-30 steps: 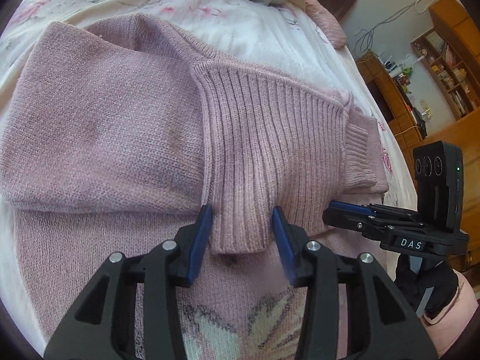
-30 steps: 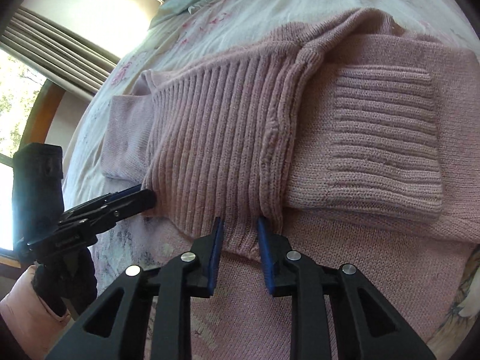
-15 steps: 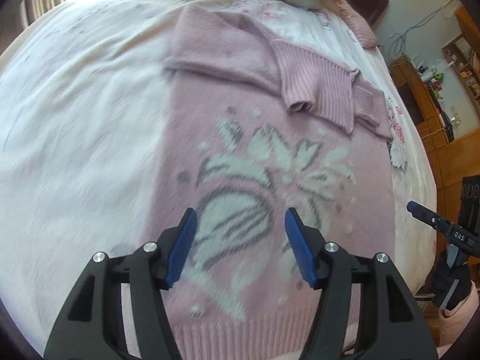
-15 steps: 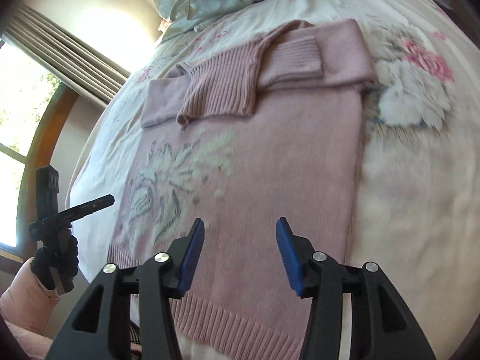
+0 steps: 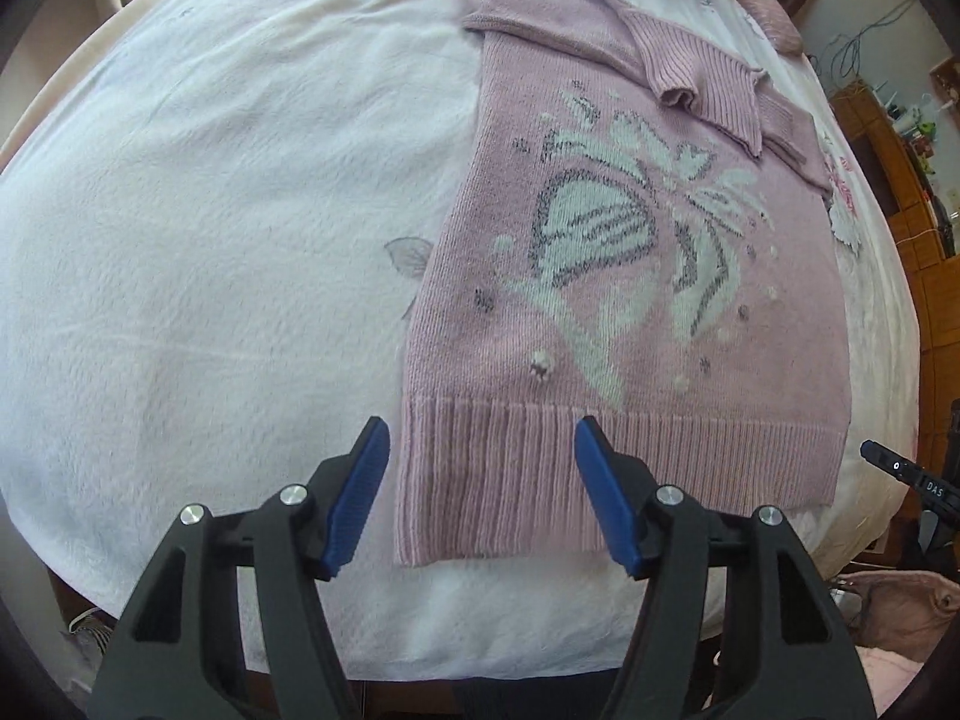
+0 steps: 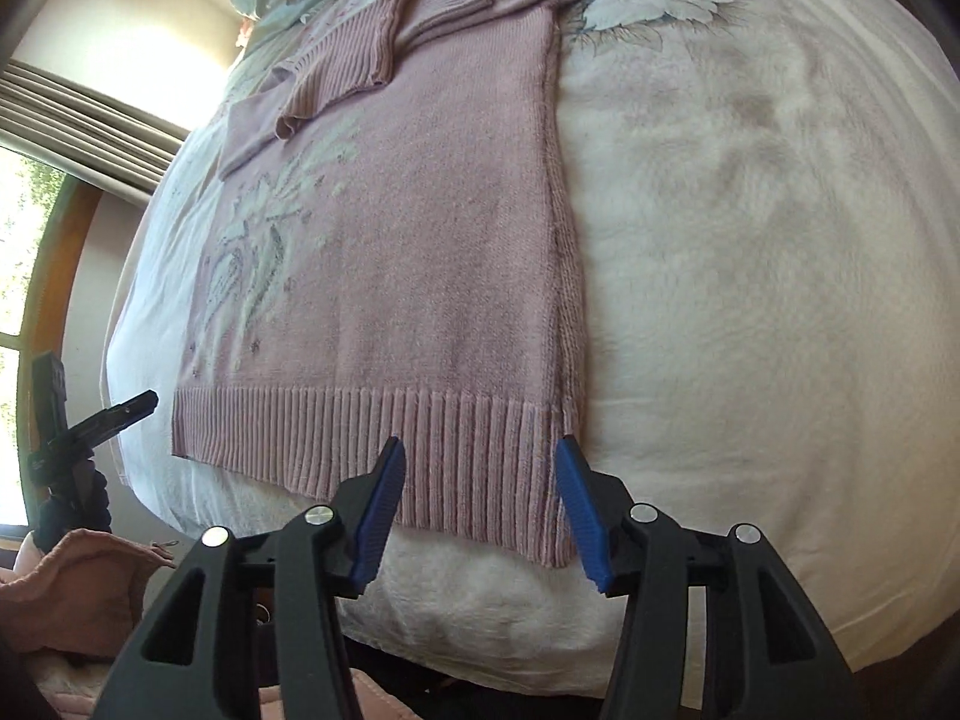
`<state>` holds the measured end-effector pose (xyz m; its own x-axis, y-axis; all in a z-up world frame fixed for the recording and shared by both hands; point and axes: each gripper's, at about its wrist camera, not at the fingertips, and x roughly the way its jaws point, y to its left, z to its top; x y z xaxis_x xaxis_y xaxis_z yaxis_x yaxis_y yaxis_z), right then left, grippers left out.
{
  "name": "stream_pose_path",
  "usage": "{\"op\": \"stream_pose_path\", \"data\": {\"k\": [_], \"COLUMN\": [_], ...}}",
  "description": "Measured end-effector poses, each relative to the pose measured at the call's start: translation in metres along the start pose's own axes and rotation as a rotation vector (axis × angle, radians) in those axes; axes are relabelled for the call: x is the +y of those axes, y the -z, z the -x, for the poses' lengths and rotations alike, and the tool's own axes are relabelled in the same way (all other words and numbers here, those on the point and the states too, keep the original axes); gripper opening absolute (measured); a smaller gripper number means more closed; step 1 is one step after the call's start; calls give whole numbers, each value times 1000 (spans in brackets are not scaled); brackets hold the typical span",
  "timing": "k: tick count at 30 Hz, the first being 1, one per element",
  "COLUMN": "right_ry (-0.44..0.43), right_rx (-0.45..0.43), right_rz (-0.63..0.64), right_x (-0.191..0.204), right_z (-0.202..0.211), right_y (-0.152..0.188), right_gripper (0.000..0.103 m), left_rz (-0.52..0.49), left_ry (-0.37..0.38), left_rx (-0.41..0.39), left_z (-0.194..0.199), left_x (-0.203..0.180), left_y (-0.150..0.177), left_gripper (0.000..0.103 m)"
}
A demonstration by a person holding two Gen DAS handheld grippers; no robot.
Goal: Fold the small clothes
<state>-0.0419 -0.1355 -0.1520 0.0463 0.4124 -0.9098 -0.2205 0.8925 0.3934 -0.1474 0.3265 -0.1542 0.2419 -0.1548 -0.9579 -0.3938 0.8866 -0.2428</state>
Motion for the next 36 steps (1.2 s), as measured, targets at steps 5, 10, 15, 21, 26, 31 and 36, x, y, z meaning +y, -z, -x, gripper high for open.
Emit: {"op": "stream_pose_path", "data": {"k": [5, 10, 15, 21, 26, 31, 36], "right_ry": [1, -1, -15, -46, -63, -42, -71], "right_rx": [8, 38, 63, 76, 90, 93, 73], "right_rz": [-46, -79, -99, -108, -86, -125, -204], "right_x": [-15, -26, -33, -33, -21, -23, -31], "right_z": [-4, -18, -33, -42, -45, -51, -48], "right_y": [12, 23, 27, 23, 21, 19, 25], "right_gripper": [56, 57, 57, 62, 62, 55, 42], "left_rz": [35, 75, 100, 144, 122, 120, 171], "left_ry": [-12, -11, -3, 67, 116, 139, 214], "left_rx": [37, 70, 80, 79, 107, 131, 156], "left_z": [-9, -22, -30, -35, -37, -44, -46], "left_x": [11, 24, 34, 34, 26, 27, 45], "left_y": [18, 31, 38, 37, 36, 32, 27], "left_gripper": [65, 65, 66, 71, 64, 51, 31]}}
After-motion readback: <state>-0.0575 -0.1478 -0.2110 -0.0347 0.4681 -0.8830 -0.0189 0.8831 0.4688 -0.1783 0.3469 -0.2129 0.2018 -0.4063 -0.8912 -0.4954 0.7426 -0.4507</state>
